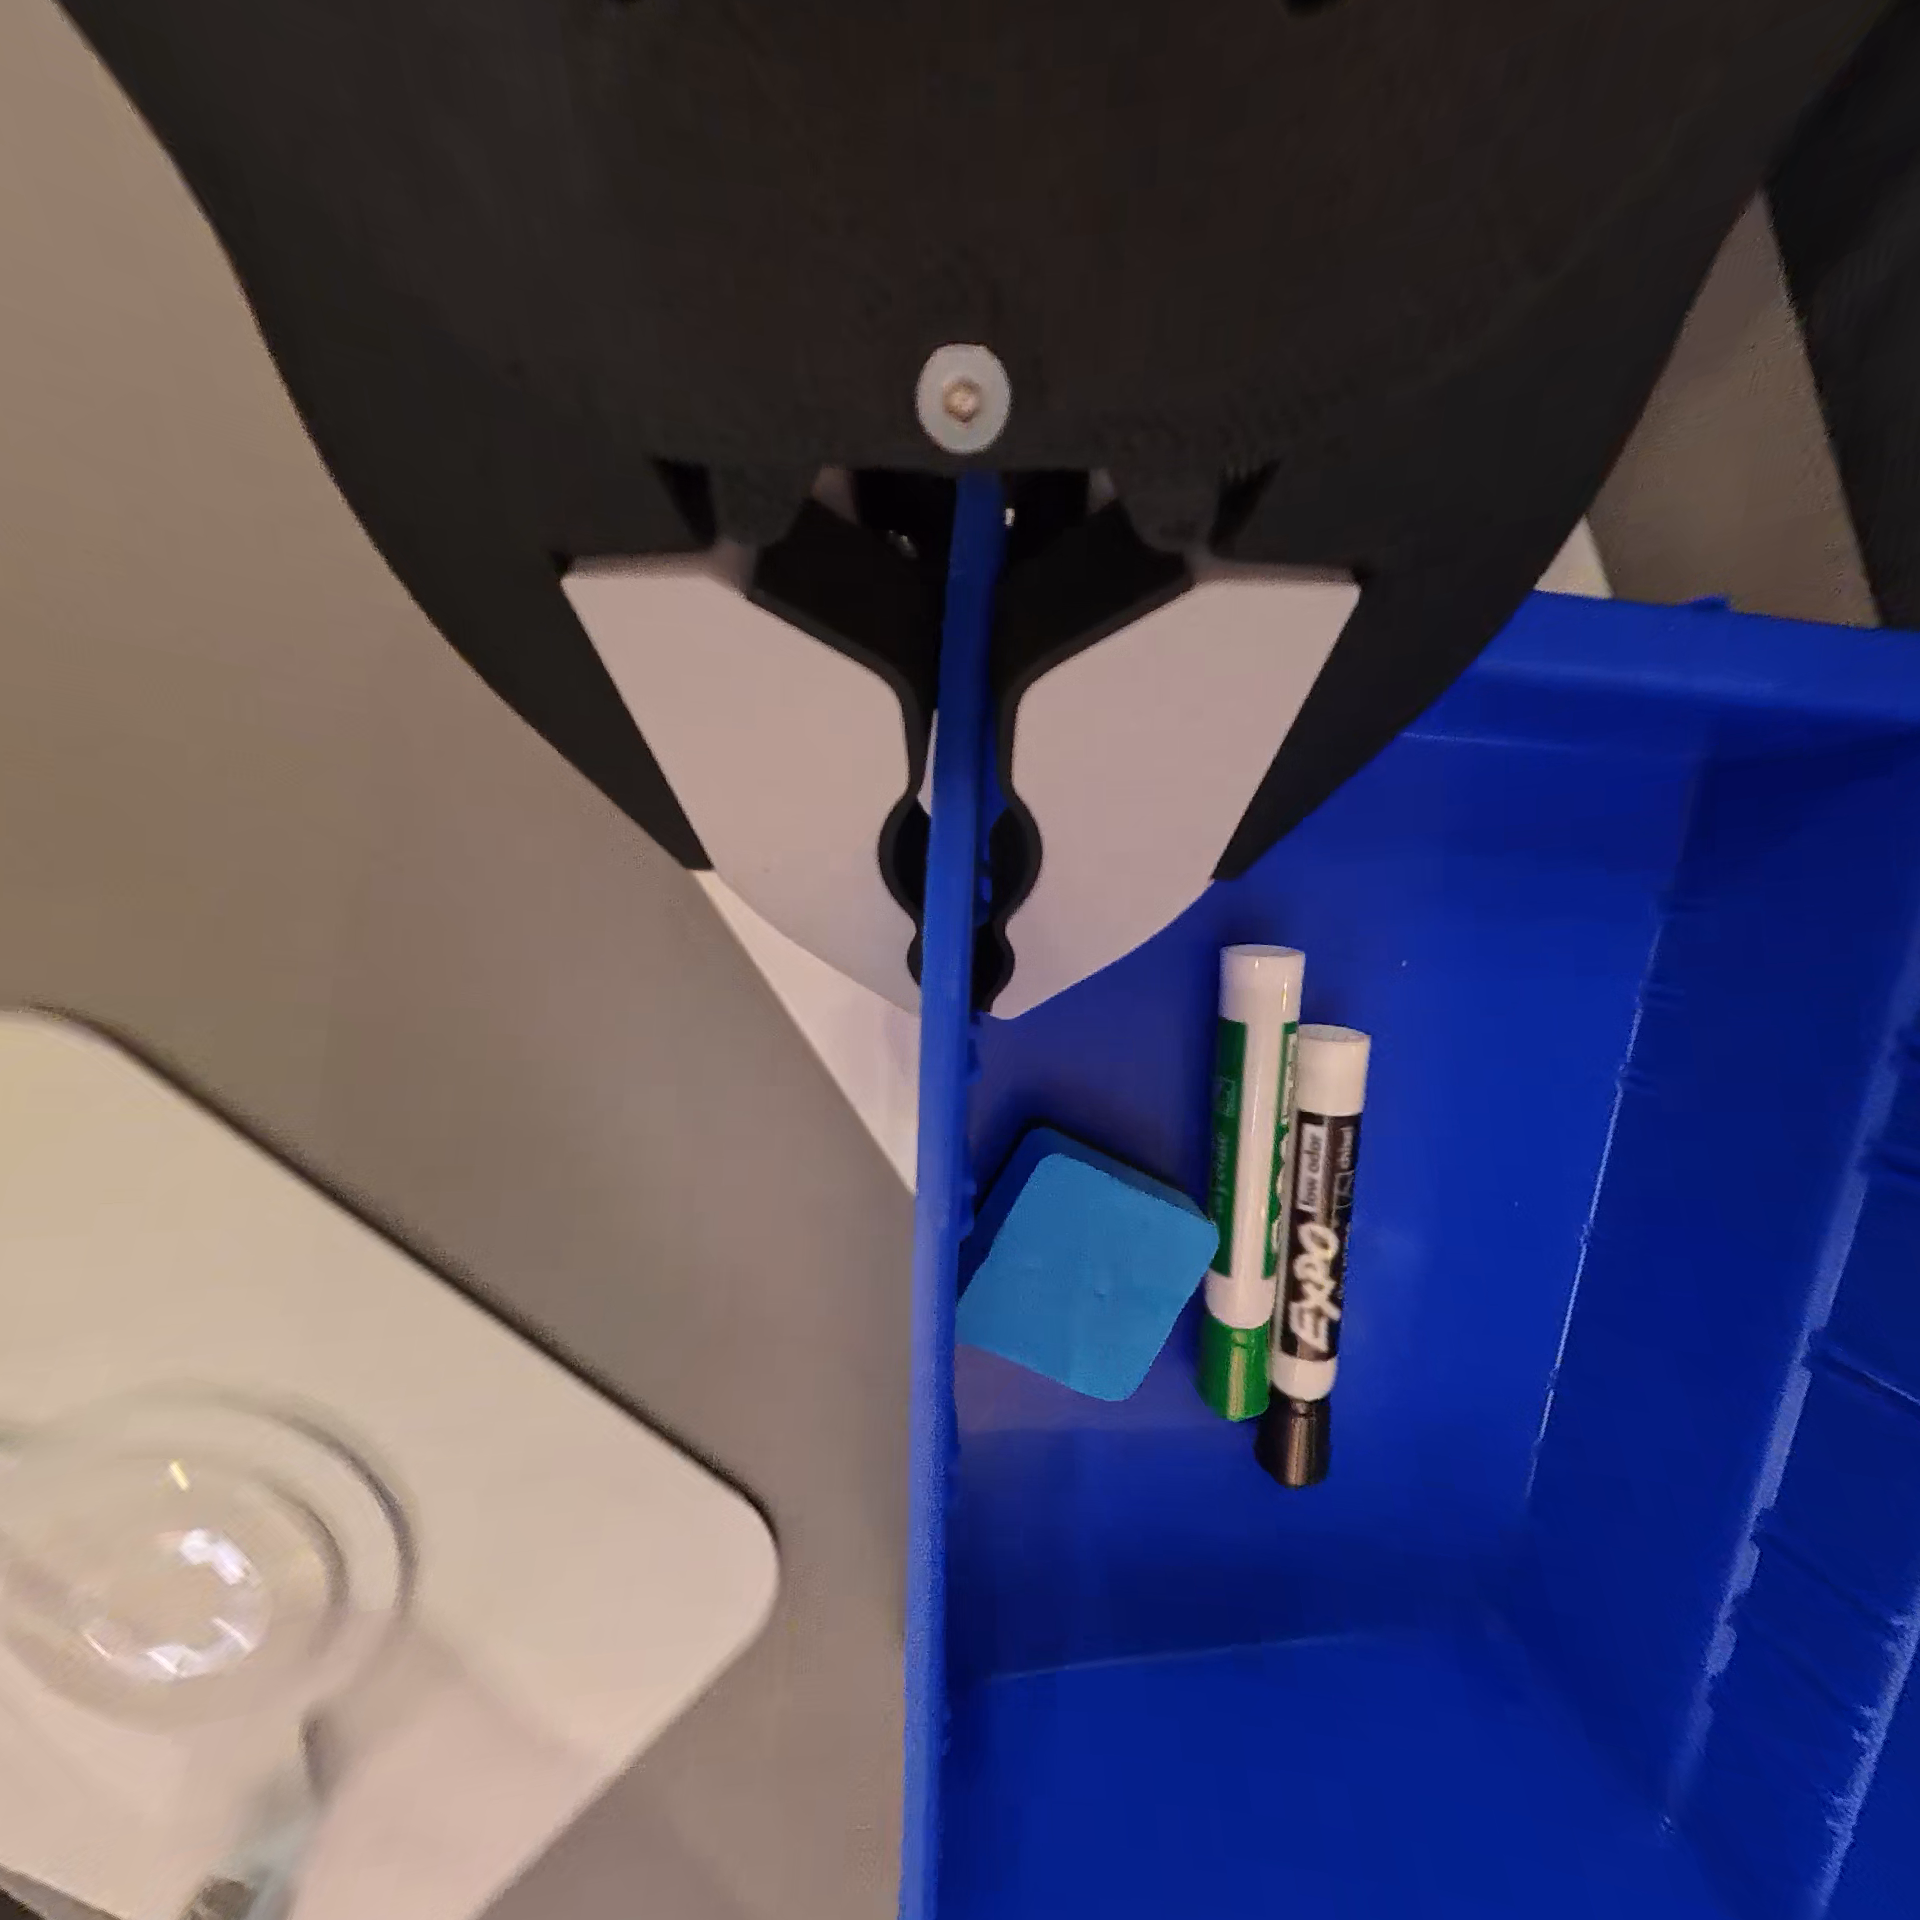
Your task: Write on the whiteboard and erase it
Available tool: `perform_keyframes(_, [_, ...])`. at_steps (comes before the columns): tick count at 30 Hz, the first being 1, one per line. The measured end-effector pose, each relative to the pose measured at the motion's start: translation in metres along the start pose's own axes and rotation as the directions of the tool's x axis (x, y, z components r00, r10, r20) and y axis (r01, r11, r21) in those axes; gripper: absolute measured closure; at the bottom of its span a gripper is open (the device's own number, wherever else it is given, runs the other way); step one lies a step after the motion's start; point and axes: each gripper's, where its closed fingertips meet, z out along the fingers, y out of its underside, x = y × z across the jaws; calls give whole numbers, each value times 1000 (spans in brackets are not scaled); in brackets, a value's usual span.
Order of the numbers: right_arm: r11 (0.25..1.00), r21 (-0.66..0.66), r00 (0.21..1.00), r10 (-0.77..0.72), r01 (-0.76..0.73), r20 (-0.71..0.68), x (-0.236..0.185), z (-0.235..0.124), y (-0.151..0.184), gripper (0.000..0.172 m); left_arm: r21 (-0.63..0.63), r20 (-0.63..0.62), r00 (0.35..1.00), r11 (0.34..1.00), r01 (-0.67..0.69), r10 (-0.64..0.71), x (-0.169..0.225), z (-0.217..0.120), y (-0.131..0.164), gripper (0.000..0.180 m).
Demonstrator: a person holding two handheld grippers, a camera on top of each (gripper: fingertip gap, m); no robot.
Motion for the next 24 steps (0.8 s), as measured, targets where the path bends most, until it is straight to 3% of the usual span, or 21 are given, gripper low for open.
perform_keyframes(1, [1000, 4, 1000, -9, 9, 1, -4, 13, -12, 167, 2, 3, 1000, 1000, 3, -3, -4, -1, -2, 176])
perform_keyframes(9, [1000, -3, 999, -25, 25, -32, -17, 93, -94, 167, 43, 47, 998, 999, 29, -31, -43, -12, -23, 176])
perform_keyframes(19, [998, 67, 991, 11, -2, -130, -13, 147, -157, 165, 89, 95, 993, 995, 54, -63, -78, -31, -31, 176])
perform_keyframes(22, [988, 127, 980, -59, 84, -190, -13, 135, -166, 131, 94, 93, 993, 994, 58, -67, -79, -36, -29, 176])
perform_keyframes(24, [965, 162, 954, -163, 207, -250, -15, 114, -168, 125, 93, 87, 994, 994, 61, -69, -78, -38, -27, 176])
